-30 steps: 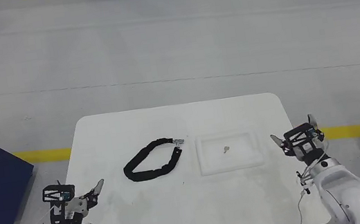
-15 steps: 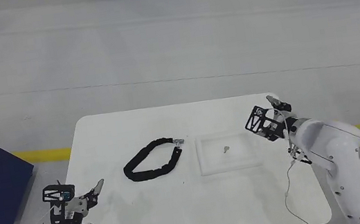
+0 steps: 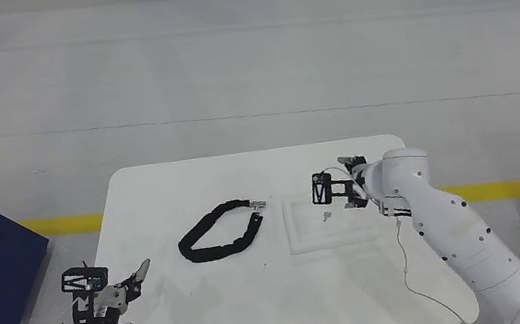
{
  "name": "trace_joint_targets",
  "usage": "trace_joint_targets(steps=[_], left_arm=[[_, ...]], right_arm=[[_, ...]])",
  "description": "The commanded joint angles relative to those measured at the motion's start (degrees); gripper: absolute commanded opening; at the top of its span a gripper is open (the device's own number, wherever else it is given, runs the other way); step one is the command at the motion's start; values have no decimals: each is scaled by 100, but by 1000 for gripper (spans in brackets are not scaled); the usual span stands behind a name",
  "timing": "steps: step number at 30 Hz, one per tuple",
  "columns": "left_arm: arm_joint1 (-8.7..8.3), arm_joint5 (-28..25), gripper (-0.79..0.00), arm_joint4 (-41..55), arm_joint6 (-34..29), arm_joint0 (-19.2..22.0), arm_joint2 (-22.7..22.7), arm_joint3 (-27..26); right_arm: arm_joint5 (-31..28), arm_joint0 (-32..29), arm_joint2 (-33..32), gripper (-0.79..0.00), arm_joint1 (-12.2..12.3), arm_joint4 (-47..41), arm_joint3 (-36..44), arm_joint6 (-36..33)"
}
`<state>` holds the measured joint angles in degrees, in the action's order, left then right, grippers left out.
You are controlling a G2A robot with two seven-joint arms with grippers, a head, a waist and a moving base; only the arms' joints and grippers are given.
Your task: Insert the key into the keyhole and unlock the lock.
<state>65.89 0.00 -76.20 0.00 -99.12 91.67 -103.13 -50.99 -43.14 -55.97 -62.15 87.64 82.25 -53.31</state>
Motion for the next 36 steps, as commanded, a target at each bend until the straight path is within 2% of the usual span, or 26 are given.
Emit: trace_joint_targets(steps=[1, 8, 13, 24, 26, 31, 32, 33, 36], left_arm=[[0, 0, 0, 0, 0, 0, 0, 0], [0, 0, 0, 0, 0, 0, 0, 0], [0, 0, 0, 0, 0, 0, 0, 0], [0, 0, 0, 0, 0, 0, 0, 0], [0, 0, 0, 0, 0, 0, 0, 0], [0, 0, 0, 0, 0, 0, 0, 0], [0, 0, 0, 0, 0, 0, 0, 0], [0, 0, 0, 0, 0, 0, 0, 0], [0, 0, 0, 0, 0, 0, 0, 0]], right_arm=[[90, 252, 345, 0, -20, -342, -271, -90], [416, 1042, 1478, 0, -78, -1909, -1158, -416], [593, 1447, 2168, 0, -89, -2614, -1622, -593], [586, 1792, 3049, 0, -229, -3314, -2217, -585], [578, 1808, 3114, -37, -274, -3355, -2323, -576], [717, 1833, 3173, -259, -400, -3356, -2620, -417], [769, 1838, 3175, -277, -424, -3352, -2689, -359], [800, 1843, 3180, -339, -449, -3348, -2748, -300], [873, 1873, 3185, -382, -520, -3330, -2936, -132]])
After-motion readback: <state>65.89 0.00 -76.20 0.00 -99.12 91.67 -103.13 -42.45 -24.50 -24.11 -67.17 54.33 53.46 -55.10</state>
